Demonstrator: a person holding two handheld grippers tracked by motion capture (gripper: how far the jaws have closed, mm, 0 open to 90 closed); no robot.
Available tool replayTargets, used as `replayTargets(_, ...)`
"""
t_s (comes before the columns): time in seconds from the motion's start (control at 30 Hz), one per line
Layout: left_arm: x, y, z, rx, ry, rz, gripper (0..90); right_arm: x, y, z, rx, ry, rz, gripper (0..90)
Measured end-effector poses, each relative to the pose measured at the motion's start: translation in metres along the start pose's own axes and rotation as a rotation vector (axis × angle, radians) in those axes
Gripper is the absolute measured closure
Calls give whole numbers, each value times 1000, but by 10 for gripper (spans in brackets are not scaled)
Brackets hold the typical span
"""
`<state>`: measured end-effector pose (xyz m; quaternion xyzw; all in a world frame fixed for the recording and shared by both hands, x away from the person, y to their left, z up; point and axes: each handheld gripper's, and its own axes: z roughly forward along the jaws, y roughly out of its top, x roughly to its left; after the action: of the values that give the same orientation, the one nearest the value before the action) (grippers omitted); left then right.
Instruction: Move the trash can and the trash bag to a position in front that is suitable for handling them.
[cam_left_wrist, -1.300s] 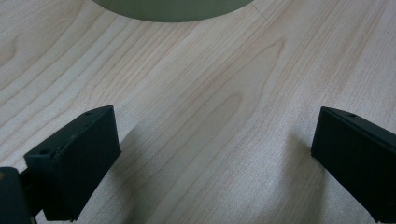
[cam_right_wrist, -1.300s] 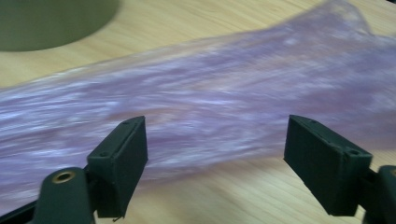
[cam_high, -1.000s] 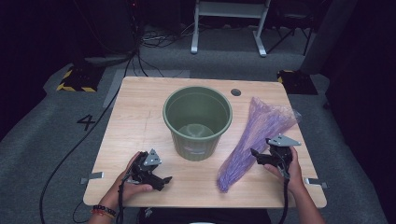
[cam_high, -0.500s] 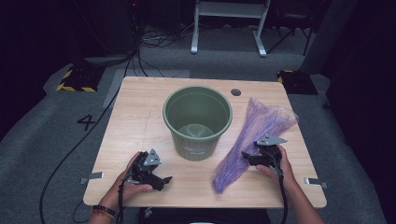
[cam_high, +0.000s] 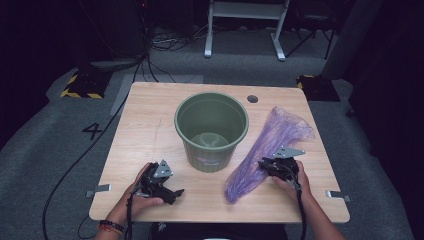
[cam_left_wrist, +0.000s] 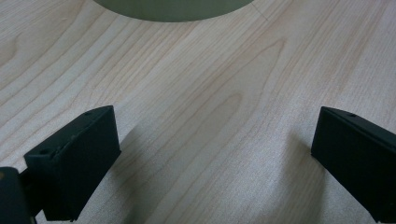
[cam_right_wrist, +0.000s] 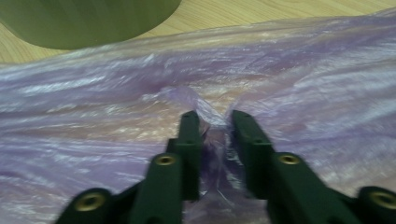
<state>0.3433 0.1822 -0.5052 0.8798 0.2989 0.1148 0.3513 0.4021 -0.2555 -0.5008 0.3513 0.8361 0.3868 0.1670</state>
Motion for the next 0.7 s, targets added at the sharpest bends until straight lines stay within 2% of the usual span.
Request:
replayTargets(0.07,0,0,0,0,0,0,9,-1,0,0,-2,7,3,830)
replayTargets(0.2,0,0,0,0,0,0,9,0,-1,0,-5,0,2,881)
replayTargets(0.27,0,0,0,0,-1,0,9,0,-1,0,-6,-2,2,886)
replayTargets(0.37,0,0,0,0,-2,1,9,-2,-1,-3,-37,10,35,892)
replayTargets(0.47,0,0,0,1,-3,2,8,-3,0,-4,-54,13,46,894)
replayTargets(0.7,2,1,1,2,-14,14,6,-10,5,-15,-128,17,74,896)
